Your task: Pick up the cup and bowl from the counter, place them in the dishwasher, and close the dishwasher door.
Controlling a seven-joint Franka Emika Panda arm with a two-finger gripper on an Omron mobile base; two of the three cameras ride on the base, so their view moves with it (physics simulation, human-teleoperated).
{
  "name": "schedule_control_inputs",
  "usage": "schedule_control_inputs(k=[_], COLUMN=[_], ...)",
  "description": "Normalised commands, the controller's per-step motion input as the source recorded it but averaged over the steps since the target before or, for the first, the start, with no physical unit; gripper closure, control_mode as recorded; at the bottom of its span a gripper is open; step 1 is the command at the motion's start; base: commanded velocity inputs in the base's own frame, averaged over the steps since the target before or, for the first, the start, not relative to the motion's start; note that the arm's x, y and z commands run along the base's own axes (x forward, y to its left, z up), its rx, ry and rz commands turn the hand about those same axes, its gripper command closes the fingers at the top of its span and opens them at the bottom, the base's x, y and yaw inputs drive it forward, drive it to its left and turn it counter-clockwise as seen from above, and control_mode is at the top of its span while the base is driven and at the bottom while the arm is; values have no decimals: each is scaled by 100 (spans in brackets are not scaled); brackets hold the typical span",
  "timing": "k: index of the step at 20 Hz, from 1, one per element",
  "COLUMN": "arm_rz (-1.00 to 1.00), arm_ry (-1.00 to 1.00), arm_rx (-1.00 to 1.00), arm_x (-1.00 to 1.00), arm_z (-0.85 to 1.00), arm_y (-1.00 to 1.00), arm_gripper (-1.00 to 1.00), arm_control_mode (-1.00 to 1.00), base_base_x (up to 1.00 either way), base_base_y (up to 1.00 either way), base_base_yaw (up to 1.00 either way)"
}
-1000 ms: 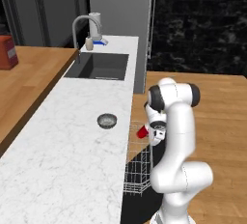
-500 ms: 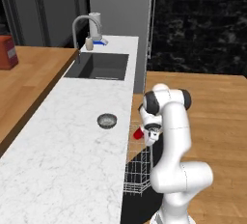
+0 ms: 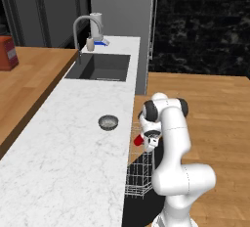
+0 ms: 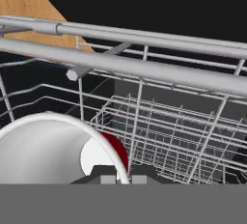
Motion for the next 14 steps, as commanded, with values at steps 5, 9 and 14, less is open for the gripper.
schedule_control_inputs(k=[5,9,14], arm_rz=[0,0,0], arm_ry=[6,5,1], arm_rx=[0,0,0], arm_x=[18,20,20], arm_z=[-34,-31,-35], arm_y=[0,0,0], arm_gripper=[100,100,100], arm_control_mode=[-100,-100,-100], base_base_x=[0,0,0], base_base_y=[0,0,0], base_base_yaw=[0,0,0])
